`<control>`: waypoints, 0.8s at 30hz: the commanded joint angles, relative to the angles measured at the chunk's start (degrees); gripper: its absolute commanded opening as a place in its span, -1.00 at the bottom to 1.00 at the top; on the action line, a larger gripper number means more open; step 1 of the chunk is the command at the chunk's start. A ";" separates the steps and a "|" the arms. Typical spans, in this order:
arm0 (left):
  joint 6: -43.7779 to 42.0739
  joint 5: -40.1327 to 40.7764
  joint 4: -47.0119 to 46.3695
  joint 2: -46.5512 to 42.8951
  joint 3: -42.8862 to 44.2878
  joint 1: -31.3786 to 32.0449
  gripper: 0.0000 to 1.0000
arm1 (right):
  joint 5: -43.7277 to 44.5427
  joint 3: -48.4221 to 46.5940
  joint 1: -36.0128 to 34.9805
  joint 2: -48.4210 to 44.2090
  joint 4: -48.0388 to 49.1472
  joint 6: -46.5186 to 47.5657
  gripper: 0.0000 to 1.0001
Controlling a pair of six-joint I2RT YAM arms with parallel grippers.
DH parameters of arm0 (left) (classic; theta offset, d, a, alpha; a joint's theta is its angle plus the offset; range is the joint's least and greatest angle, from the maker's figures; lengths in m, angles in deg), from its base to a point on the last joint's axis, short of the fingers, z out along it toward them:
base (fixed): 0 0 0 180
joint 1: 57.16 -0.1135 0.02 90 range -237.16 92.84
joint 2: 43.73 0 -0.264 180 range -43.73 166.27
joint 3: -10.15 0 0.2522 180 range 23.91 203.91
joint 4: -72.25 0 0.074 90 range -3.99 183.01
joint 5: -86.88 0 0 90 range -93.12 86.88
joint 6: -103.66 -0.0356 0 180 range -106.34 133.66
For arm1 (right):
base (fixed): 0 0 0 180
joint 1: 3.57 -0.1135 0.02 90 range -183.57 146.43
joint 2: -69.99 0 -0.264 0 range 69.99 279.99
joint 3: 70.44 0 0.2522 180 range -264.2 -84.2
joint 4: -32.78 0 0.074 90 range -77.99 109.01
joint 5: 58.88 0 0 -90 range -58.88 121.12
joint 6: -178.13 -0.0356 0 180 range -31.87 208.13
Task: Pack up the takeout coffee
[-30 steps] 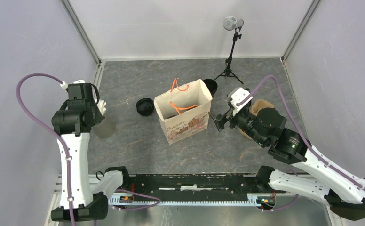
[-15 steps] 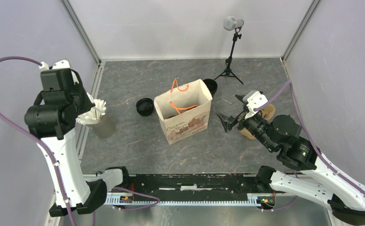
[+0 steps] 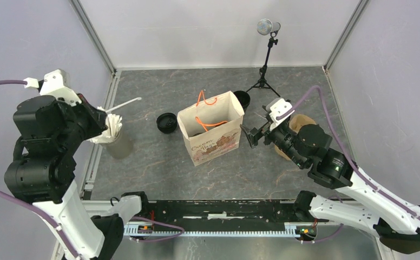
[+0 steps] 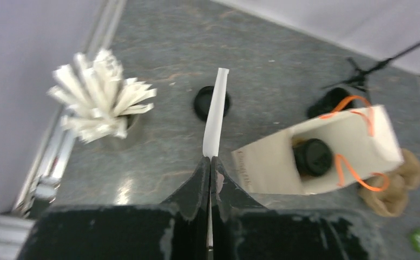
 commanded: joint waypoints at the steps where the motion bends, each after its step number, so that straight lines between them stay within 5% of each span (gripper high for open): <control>1: 7.05 -17.47 -11.21 -2.67 -4.39 0.07 -0.95 | 0.79 -4.42 0.22 0.88 0.91 -0.38 0.96; 11: 24.12 -43.99 -39.66 -10.46 -22.64 0.05 -0.95 | 1.24 -6.42 0.20 0.70 0.02 -3.68 0.96; 18: 25.13 -55.44 -44.03 -10.61 -30.91 0.07 -0.95 | 2.25 -6.46 0.22 0.37 -0.43 -4.02 0.96; 24: 26.47 -56.58 -46.73 -9.15 -35.32 0.05 -0.95 | 3.34 -6.35 0.22 -0.37 -0.46 -2.78 0.96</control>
